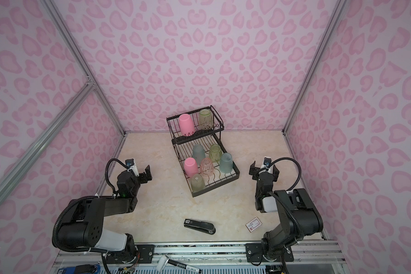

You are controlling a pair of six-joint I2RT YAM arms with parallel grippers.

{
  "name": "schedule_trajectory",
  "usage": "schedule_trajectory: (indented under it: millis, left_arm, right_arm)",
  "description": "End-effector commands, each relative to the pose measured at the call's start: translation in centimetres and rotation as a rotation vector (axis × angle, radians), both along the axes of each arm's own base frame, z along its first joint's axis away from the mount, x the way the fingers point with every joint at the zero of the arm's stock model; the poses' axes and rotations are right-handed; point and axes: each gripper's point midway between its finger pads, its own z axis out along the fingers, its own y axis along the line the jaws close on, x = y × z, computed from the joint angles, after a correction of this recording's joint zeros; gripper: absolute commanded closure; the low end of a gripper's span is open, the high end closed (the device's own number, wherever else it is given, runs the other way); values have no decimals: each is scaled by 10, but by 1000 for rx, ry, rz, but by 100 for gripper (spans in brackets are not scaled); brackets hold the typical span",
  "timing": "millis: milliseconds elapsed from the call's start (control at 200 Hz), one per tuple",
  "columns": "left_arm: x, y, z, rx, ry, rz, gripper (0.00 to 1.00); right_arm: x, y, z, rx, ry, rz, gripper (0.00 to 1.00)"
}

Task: Load cups into a dish rack
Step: Reset both arms

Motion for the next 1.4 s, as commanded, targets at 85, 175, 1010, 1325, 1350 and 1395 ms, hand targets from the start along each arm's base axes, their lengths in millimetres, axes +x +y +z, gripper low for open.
schedule_trajectory:
  millis: [85, 175, 1010, 1325, 1350, 1395]
  left_arm:
    - [2, 2, 10, 5, -43, 10, 2]
    - [2, 2, 10, 5, -41, 9, 2]
    - [2, 2, 10, 5, -42, 8, 2]
    - [2, 2, 10, 5, -42, 10, 2]
    - [2, 2, 10, 5, -42, 9, 2]
    - [2, 2, 10, 5, -42, 9, 2]
  right_arm:
    - [-3, -8, -7, -18, 34, -43, 0]
    - [-3, -7, -7, -18, 32, -42, 0]
    - [0, -9, -11, -2, 52, -31, 0]
    - [-2, -6, -8, -13, 39, -21, 0]
    - [-2, -5, -8, -13, 39, -20, 0]
    - [-2, -5, -8, -13, 40, -20, 0]
